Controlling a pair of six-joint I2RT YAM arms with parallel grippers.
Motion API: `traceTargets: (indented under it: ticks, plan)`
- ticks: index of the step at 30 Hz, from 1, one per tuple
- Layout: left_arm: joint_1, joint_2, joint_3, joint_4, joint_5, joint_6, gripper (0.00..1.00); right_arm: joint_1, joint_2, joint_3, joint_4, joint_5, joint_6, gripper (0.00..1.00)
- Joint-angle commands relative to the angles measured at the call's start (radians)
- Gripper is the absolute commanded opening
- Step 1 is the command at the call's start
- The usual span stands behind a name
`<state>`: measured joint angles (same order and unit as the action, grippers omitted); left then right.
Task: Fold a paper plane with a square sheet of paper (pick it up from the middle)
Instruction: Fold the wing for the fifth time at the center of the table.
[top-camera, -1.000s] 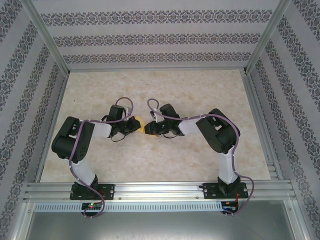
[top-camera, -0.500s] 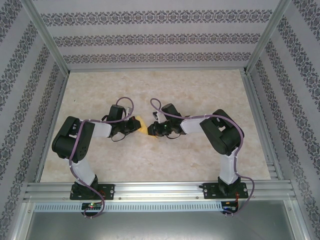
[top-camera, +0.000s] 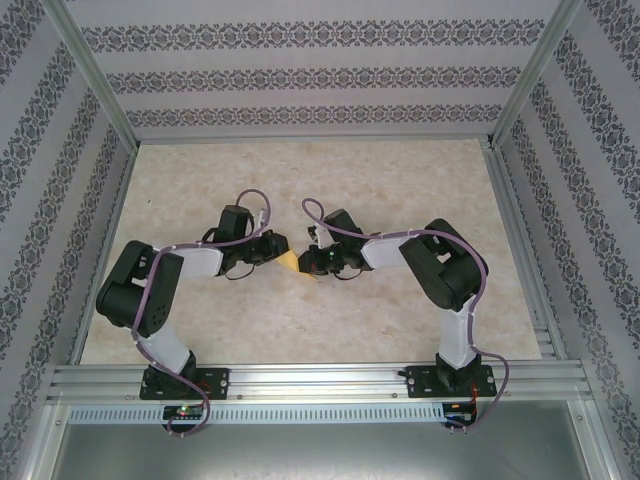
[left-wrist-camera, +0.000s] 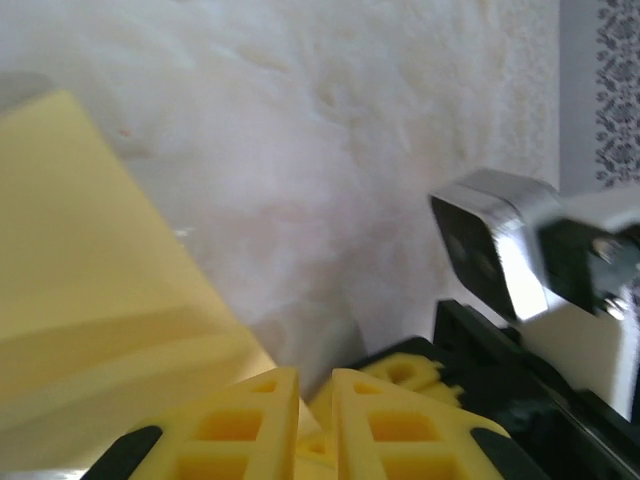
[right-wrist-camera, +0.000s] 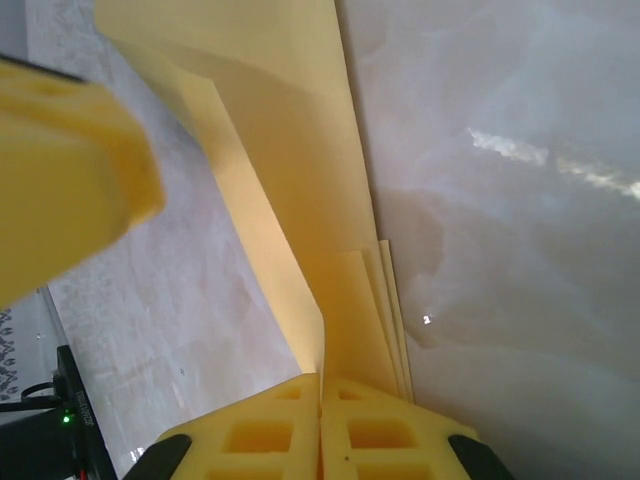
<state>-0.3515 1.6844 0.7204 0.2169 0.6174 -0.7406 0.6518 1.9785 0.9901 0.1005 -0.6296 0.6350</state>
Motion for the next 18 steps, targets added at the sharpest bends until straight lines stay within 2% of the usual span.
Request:
traceTargets:
  ticks: [1,11,18]
  plan:
    - [-0.033,-0.016,-0.013,0.008,0.002,0.022,0.16,-0.006,0.020,-0.014,-0.012,0.022,0.008,0.09]
    - [-0.049,0.036,-0.013,-0.015,-0.073,-0.011,0.07,-0.012,0.023,-0.011,-0.010,0.016,0.011,0.10]
    - [-0.049,0.045,-0.019,-0.024,-0.094,-0.004,0.04,-0.017,0.032,-0.007,-0.009,0.006,0.014,0.10]
